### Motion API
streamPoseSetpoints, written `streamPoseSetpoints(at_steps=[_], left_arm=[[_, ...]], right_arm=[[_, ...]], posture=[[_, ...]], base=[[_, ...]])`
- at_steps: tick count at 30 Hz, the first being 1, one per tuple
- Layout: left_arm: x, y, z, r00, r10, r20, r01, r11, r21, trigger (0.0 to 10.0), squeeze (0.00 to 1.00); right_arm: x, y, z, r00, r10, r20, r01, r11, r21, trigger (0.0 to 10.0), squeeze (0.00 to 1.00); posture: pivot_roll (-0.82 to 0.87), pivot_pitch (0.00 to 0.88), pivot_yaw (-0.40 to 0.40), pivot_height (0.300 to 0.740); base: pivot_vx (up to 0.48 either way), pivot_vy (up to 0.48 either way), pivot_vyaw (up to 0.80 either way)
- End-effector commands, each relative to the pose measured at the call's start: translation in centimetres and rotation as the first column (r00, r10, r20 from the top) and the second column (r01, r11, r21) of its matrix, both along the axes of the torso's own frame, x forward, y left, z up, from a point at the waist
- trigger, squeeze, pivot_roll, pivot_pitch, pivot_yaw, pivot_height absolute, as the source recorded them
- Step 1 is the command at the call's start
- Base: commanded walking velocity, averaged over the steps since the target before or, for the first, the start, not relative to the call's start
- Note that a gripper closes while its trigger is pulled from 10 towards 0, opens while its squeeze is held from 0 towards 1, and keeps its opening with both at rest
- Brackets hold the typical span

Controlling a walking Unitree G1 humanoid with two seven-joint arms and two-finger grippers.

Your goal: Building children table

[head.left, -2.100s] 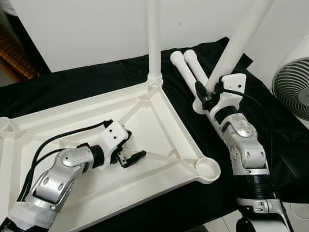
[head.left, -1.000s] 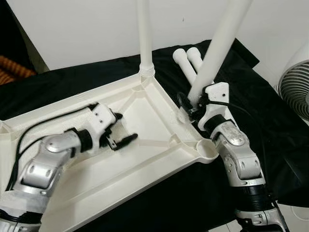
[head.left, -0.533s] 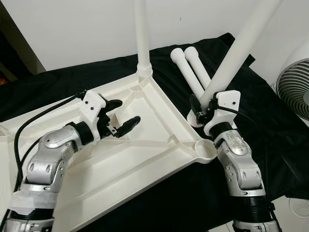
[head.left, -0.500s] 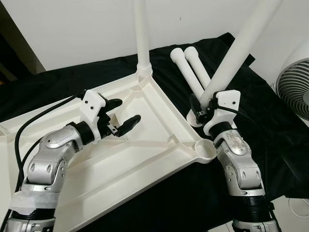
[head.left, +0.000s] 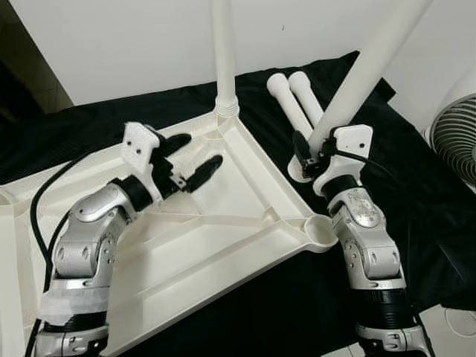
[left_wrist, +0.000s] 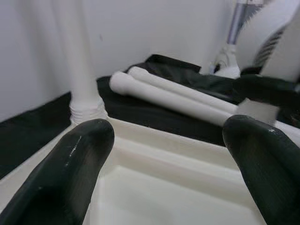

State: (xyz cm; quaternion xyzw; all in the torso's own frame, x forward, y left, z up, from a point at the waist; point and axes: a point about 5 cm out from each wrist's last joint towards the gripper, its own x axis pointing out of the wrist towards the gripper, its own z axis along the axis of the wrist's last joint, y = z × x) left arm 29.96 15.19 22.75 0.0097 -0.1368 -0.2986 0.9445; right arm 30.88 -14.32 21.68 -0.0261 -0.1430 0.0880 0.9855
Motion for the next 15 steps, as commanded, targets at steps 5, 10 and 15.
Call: streamPoseSetpoints(at_steps=[5,10,15], left_arm=[[0.5,1.4,-0.2,0.949,0.313,-0.043,-0.316,0.946,-0.071,10.0,0.0],[0.4,0.9,0.1,0.942,0.333,-0.046,-0.336,0.936,-0.105,10.0,0.0],[0.2,0.7,0.6,0.934,0.356,-0.016,-0.356,0.929,-0.104,10.0,0.0]], right_arm=[[-0.3,-0.2,-0.2,1.0,-0.02,0.0,0.02,1.0,0.015,10.0,0.0],[-0.3,-0.1,-0.4,1.0,-0.02,-0.005,0.02,1.0,0.017,10.0,0.0],[-0.4,-0.1,-0.4,1.0,-0.019,-0.007,0.019,1.0,0.016,10.0,0.0]], posture=[[-0.06,0.172,0.071,0.74],[-0.05,0.193,0.076,0.74],[-0.05,0.212,0.079,0.74]], base=[[0.0,0.0,0.0],[0.0,0.0,0.0],[0.0,0.0,0.0]])
